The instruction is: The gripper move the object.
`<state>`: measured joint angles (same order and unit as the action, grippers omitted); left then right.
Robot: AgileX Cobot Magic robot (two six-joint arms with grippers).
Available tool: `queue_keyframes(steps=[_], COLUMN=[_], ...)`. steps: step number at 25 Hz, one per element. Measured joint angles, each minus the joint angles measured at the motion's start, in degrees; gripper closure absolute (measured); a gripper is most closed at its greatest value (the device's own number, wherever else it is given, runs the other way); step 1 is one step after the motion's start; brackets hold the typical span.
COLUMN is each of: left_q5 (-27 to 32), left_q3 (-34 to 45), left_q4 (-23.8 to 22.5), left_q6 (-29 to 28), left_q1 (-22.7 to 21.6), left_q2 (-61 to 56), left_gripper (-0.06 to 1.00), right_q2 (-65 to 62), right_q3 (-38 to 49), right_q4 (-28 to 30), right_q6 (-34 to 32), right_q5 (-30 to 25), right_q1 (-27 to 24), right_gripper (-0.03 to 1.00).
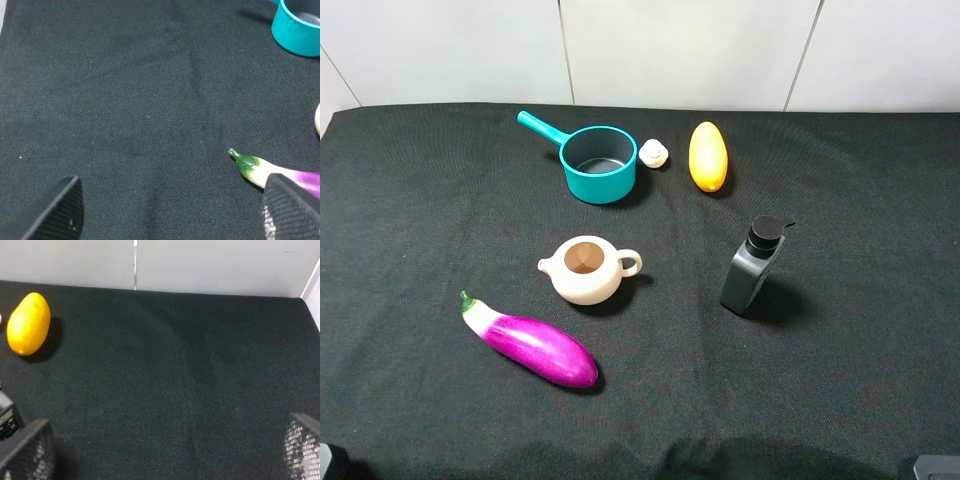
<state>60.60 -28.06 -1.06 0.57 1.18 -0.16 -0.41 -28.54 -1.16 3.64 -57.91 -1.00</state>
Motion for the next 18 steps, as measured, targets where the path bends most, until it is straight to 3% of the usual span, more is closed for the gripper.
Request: queue_keyframes(steps=[18], left_q5=[0.0], left_q3=[0.0], left_q4=[0.0], left_q6=[0.0], left_q1=[0.0], left_q2=[0.0], left_gripper=[0.18], right_q2=[0.0], right_q3=[0.0], right_q4=[0.0], right_q6=[0.0], right_q5=[0.0], right_q1=[0.0], right_gripper=[0.27])
